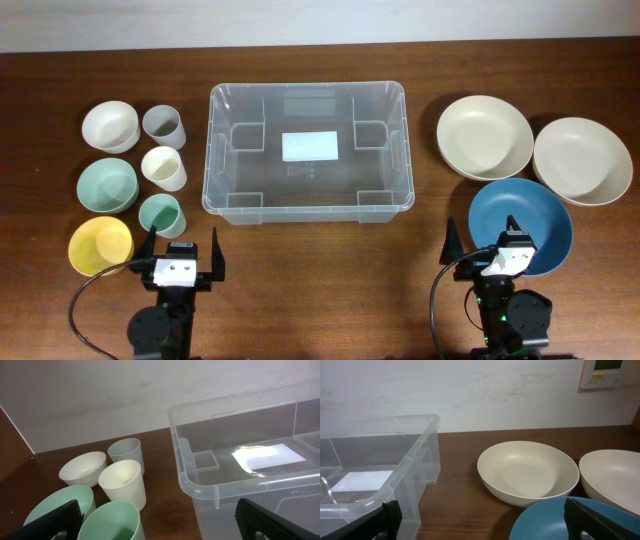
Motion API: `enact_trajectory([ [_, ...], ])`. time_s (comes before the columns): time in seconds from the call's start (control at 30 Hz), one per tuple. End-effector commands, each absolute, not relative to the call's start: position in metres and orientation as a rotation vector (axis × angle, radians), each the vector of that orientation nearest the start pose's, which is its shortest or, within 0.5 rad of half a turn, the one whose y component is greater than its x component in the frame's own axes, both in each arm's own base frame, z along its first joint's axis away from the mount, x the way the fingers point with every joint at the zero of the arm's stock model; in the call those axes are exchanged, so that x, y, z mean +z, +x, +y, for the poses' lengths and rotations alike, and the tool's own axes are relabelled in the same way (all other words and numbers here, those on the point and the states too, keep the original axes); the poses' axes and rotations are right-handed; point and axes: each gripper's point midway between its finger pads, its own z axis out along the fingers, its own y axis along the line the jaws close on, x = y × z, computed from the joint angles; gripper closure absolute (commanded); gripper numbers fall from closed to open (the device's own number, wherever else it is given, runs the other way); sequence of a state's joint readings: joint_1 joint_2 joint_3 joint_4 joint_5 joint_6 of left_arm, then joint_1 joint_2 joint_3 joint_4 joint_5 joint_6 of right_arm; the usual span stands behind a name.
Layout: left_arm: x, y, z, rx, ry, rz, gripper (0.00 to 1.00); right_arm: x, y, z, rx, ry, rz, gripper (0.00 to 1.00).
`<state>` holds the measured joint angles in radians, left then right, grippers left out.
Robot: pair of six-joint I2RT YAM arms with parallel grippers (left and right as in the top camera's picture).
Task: Pack container
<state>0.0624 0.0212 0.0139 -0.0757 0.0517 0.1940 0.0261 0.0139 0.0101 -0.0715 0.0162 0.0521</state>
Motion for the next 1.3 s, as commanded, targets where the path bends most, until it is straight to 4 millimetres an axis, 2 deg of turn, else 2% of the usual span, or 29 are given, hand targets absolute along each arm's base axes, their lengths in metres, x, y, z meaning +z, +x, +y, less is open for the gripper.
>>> enact_trajectory([
  [0.0,0.156,0.246,0.008,0.151,0.134,1.650,0.00,0.156,0.246,0.006,0.054,0.022,1.650,0.01],
  [0.93,0.156,0.246,0.008,0.151,0.134,1.649,0.00,0.156,0.246,0.007,0.059,0.024,1.647,0.01],
  [1.03,0.156,0.246,0.008,0.151,0.134,1.650,0.00,0.162,0.246,0.012,0.130,0.043,1.625,0.01],
  [1.17,0.156,0.246,0.008,0.151,0.134,1.650,0.00,0.173,0.244,0.031,0.219,-0.041,1.582,0.01],
  [1.27,0.156,0.246,0.008,0.151,0.134,1.650,0.00,0.185,0.242,0.033,0.231,-0.054,1.553,0.01],
])
